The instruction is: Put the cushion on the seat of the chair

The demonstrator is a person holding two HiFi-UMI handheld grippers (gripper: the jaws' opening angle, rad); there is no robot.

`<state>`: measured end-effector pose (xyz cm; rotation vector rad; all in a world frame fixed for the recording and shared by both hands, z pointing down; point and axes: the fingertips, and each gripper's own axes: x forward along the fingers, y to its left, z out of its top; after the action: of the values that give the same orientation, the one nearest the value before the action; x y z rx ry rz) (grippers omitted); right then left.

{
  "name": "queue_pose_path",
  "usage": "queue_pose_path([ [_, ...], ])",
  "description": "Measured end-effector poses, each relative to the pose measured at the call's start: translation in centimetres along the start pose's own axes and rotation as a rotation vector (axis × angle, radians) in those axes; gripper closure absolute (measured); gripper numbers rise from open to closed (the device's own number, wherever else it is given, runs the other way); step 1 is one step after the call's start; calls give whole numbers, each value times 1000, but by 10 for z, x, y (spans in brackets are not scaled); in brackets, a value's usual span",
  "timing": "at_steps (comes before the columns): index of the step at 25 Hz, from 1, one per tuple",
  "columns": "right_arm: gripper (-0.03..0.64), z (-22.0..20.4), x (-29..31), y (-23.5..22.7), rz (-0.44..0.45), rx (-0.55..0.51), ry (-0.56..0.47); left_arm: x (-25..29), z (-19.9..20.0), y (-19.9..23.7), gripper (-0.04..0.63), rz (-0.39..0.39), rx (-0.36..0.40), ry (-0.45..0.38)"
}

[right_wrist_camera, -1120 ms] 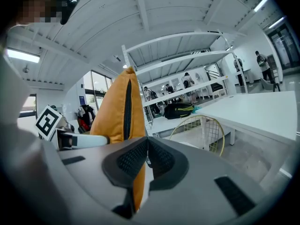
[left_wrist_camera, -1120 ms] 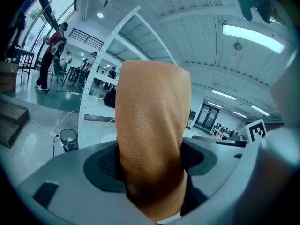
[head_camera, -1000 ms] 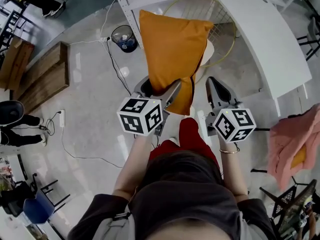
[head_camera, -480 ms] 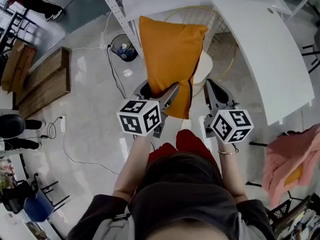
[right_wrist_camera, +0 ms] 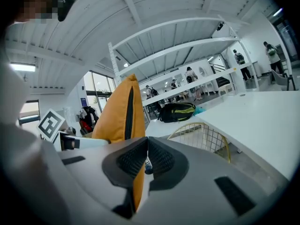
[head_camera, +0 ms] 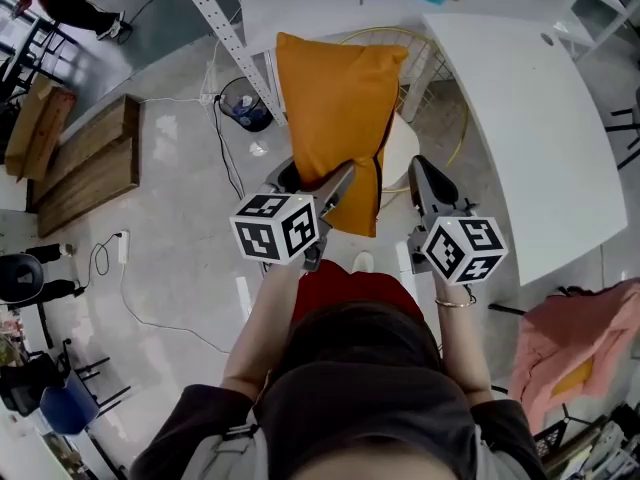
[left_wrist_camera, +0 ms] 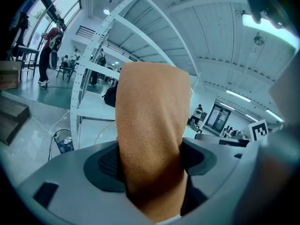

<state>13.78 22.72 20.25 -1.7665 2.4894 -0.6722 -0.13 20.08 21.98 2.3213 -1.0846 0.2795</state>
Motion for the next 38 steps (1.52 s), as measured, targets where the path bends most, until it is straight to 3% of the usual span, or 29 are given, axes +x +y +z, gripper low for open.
queue_pose_path([
  [9, 598, -2, 18, -19, 4, 23, 25, 26, 11, 13, 243, 28, -36, 12],
  [14, 598, -8, 32, -30, -7, 32, 52, 43, 11, 28, 242, 43, -98, 18],
  [21, 598, -4, 66, -34, -25, 31, 79, 73, 15, 56, 243, 27, -131, 54],
  [27, 598, -14, 67, -63, -73, 34, 110, 110, -2, 55, 243, 2, -198, 99],
  [34, 598, -53, 124, -100, -113, 51, 163, 174, -39, 104, 243, 6, -282, 167],
  [38, 598, -33, 163, -96, -128, 44, 237, 194, -16, 129, 243, 14, -335, 218],
])
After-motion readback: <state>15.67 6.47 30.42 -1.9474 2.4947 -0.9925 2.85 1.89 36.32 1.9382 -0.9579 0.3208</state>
